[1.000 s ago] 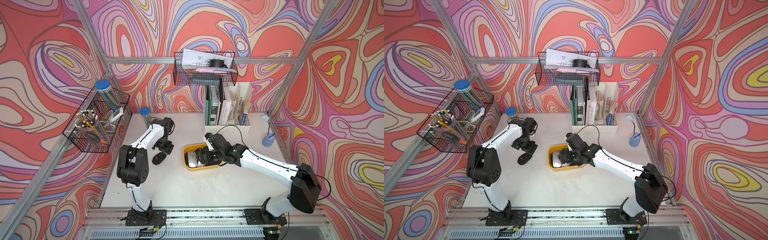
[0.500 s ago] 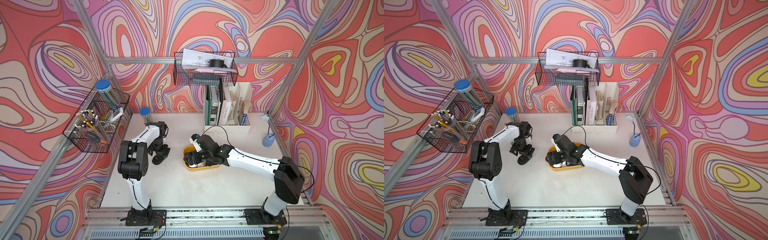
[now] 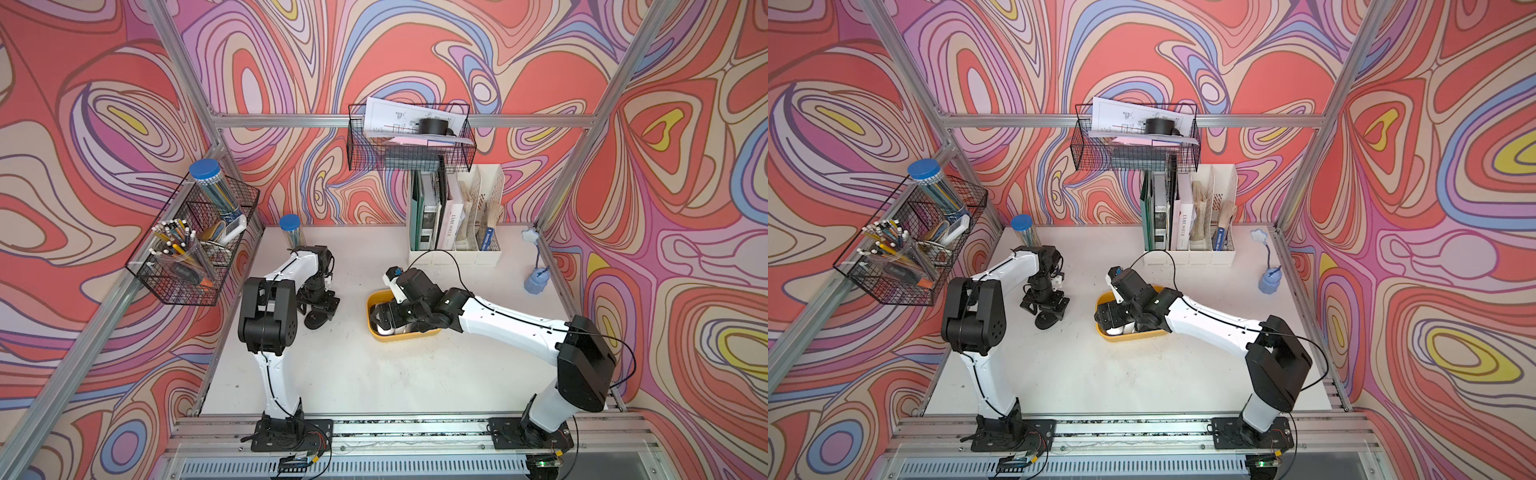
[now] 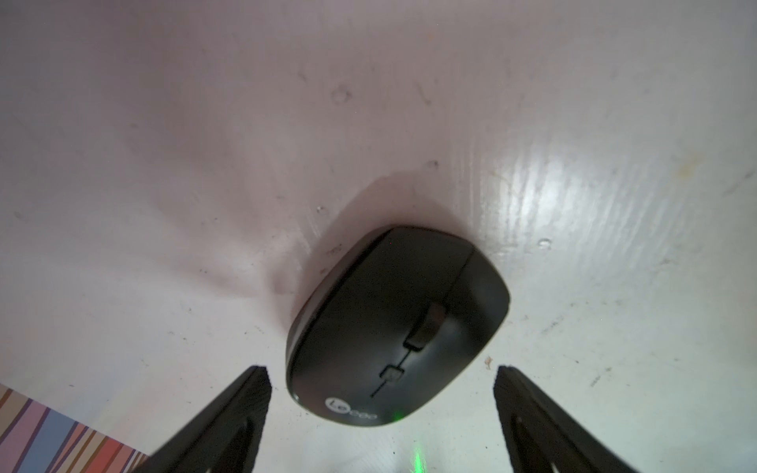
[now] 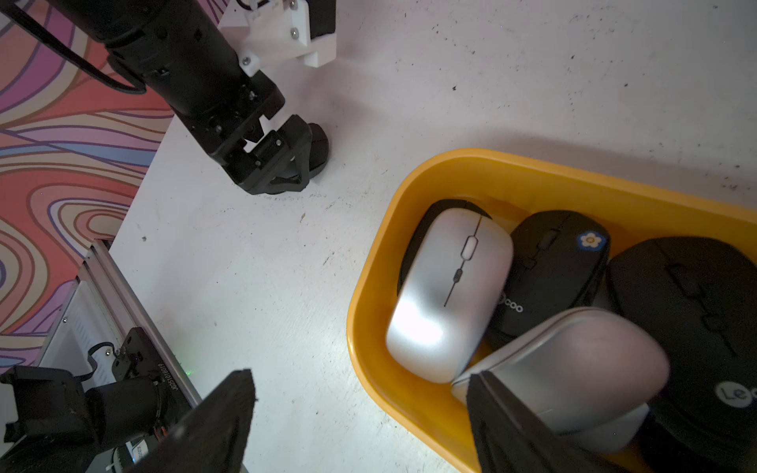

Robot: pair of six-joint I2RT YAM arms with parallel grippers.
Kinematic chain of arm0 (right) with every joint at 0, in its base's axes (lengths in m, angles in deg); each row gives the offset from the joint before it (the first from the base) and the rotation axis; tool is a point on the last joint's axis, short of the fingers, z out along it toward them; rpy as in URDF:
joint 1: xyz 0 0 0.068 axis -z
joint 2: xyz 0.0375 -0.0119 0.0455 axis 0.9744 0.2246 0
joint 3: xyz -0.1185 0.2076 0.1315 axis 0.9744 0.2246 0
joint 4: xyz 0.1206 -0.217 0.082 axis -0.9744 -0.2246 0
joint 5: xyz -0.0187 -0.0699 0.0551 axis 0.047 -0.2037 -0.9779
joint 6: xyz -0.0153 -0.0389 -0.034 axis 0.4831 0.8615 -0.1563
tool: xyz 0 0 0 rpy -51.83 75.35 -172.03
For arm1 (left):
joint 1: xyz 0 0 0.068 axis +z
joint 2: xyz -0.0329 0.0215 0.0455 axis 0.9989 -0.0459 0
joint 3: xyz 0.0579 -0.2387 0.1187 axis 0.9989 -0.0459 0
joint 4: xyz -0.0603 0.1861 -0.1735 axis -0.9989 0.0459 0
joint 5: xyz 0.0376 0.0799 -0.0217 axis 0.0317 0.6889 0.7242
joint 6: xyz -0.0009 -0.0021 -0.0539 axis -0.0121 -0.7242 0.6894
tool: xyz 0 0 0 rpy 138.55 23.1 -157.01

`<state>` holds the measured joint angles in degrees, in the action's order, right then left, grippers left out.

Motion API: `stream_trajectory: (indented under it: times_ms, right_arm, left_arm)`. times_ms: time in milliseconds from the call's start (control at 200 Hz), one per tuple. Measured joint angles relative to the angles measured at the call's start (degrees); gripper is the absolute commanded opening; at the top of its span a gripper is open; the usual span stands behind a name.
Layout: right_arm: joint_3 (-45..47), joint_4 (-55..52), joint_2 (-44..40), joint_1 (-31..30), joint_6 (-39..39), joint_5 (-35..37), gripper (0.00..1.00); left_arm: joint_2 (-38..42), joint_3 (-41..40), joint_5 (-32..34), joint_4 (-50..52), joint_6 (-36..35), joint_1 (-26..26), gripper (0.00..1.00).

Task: Put the mouse in the storage box
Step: Pick up the mouse from the center of the board.

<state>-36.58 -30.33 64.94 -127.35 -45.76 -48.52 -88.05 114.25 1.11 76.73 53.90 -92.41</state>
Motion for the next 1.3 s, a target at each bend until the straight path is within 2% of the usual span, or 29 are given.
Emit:
stream_trajectory:
  times_ms: [215,431,551,736,861,936,1297]
  right_arm:
    - [0.00,-0.96,-0.09,0.00,0.04,0.98,0.84]
    - [0.35,-1.07,-0.39,0.00,-0.07,1.81,0.83]
    - [0.55,-1.18,-0.50,0.00,-0.17,1.77,0.83]
    - [0.31,1.75,0.48,-0.07,-0.46,-4.15,0.79]
    - [-2.91,3.41,5.81,-0.52,-1.64,-8.37,0.76]
    - [-4.35,4.24,9.07,-0.85,-2.29,-9.27,0.76]
    - [-3.19,4.42,10.47,-1.14,-3.82,-9.46,0.76]
  left_arm:
    - [-2.71,0.48,-0.63,-0.26,0.00,0.26,0.90]
    - [-2.91,0.48,-1.68,-0.24,0.22,0.17,0.76]
    - [-2.89,-0.09,-2.38,-0.33,0.63,-0.22,0.72]
    - [-2.56,-2.01,-2.84,-0.24,1.29,-2.27,0.65]
    - [-1.86,-3.15,-2.82,-0.46,1.90,-3.32,0.51]
    - [-1.33,-3.74,-2.71,-0.94,2.10,-3.65,0.48]
    - [1.46,-6.78,-2.86,-3.08,3.74,-5.18,0.44]
